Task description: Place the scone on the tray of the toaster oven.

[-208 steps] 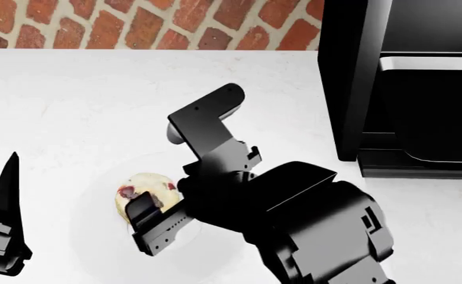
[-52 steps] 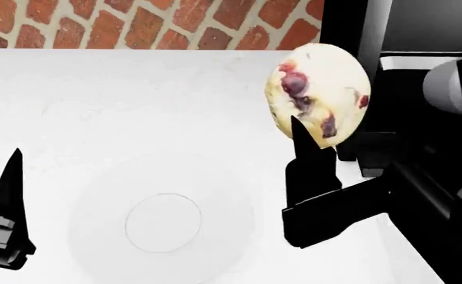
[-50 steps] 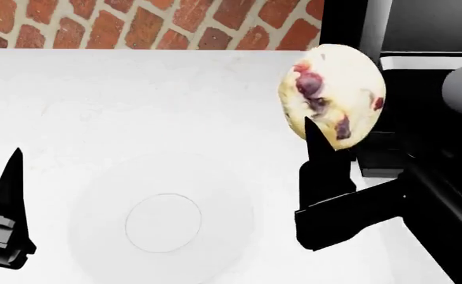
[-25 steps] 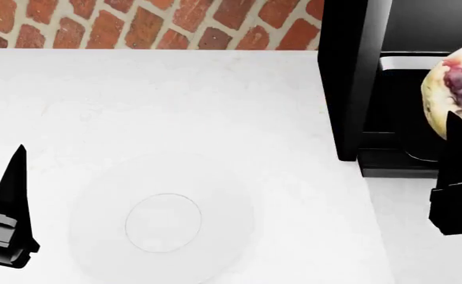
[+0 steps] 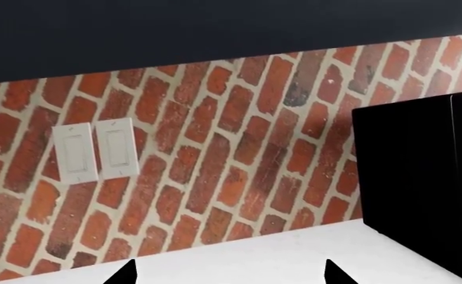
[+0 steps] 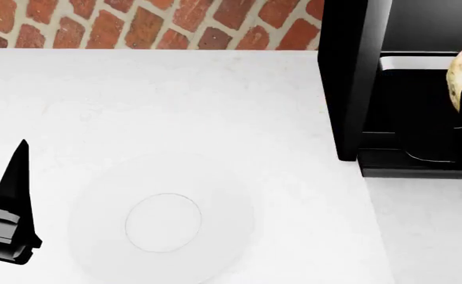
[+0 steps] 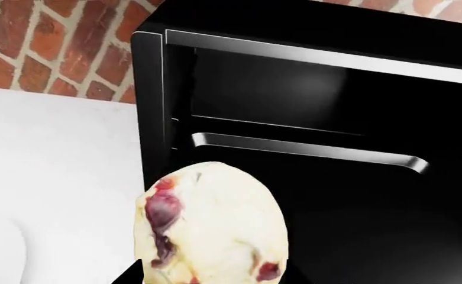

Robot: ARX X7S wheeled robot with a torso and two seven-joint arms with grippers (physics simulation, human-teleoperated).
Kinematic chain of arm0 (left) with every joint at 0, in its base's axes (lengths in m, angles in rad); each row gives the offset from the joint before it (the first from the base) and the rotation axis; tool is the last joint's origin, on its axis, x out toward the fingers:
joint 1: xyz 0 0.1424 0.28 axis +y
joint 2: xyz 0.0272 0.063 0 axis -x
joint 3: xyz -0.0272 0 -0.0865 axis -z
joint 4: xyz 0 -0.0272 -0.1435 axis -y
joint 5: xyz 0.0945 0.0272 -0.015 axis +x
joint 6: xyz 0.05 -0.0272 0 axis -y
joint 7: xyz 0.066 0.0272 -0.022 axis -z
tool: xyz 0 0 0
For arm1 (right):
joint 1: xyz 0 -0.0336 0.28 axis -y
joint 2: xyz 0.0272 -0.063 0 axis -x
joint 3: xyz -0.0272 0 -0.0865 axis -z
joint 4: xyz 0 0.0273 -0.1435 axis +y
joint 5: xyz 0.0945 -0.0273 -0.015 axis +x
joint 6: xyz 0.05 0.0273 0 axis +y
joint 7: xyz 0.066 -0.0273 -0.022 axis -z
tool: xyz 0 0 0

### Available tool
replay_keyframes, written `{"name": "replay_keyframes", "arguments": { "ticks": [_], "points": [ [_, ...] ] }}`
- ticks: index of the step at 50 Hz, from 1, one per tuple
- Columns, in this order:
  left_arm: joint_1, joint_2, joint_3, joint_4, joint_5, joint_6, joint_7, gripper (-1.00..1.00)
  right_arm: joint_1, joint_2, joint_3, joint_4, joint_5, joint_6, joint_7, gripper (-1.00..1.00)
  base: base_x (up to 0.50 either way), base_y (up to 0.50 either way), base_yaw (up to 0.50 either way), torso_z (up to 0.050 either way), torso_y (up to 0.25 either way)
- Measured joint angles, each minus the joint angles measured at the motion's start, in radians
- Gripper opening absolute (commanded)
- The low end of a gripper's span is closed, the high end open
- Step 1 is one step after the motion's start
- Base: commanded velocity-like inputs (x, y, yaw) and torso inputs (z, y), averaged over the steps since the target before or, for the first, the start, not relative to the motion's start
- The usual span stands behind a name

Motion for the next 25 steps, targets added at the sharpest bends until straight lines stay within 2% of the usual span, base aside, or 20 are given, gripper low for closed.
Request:
{"name": "replay_keyframes", "arguments": {
  "ticks": [25],
  "points": [
    [-0.023,-0.004,0.011,0.007,-0.011,-0.018,-0.019,1.0,0.194,-0.033,-0.298,0.227,-0.28,-0.039,-0.229,-1.0,0.0,0.0,0.0,0.0,0.0]
  ]
}}
